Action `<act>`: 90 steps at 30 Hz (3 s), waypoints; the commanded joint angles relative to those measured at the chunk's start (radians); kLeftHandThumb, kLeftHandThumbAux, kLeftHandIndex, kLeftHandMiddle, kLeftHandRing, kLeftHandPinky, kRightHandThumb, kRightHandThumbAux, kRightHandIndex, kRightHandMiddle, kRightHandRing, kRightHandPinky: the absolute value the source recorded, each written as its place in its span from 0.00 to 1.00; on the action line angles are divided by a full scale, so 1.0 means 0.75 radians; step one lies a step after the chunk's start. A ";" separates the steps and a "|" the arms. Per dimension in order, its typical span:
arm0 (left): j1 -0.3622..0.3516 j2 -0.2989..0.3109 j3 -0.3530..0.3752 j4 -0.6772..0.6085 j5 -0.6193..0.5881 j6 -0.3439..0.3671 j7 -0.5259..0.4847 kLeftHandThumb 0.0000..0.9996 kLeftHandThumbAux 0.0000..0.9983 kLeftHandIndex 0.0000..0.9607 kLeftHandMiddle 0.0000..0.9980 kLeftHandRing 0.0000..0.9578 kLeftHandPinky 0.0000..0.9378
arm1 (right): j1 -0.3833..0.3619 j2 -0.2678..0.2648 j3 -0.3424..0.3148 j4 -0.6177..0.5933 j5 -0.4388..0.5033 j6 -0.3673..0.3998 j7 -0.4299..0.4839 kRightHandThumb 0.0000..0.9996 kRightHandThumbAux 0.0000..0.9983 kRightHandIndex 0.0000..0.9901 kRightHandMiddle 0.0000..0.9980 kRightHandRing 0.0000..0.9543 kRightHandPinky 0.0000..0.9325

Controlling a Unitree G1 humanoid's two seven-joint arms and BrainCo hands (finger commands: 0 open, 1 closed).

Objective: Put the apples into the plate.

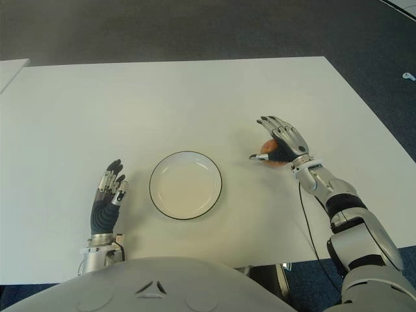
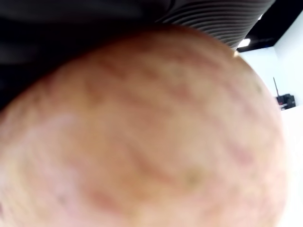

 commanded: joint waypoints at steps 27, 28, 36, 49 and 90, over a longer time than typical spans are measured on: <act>0.048 -0.004 -0.031 -0.085 0.011 0.075 -0.020 0.00 0.44 0.00 0.00 0.00 0.00 | 0.300 -0.130 0.045 -0.270 -0.053 0.065 0.236 0.32 0.46 0.02 0.02 0.01 0.04; 0.049 -0.004 -0.032 -0.088 0.011 0.076 -0.020 0.00 0.43 0.00 0.00 0.00 0.00 | 0.304 -0.132 0.041 -0.279 -0.053 0.066 0.238 0.32 0.46 0.03 0.03 0.02 0.05; 0.059 -0.002 -0.038 -0.111 0.009 0.087 -0.028 0.00 0.43 0.00 0.00 0.00 0.00 | 0.320 -0.127 0.012 -0.312 -0.048 0.078 0.236 0.39 0.46 0.12 0.12 0.13 0.20; 0.096 0.006 -0.034 -0.178 0.007 0.121 -0.046 0.00 0.45 0.00 0.01 0.00 0.01 | 0.311 -0.099 -0.027 -0.284 -0.040 0.080 0.218 0.54 0.47 0.38 0.42 0.42 0.43; 0.158 0.040 -0.001 -0.283 0.003 0.164 -0.067 0.00 0.41 0.01 0.01 0.00 0.00 | 0.284 -0.027 -0.134 -0.226 0.032 -0.029 0.182 0.73 0.71 0.44 0.89 0.90 0.92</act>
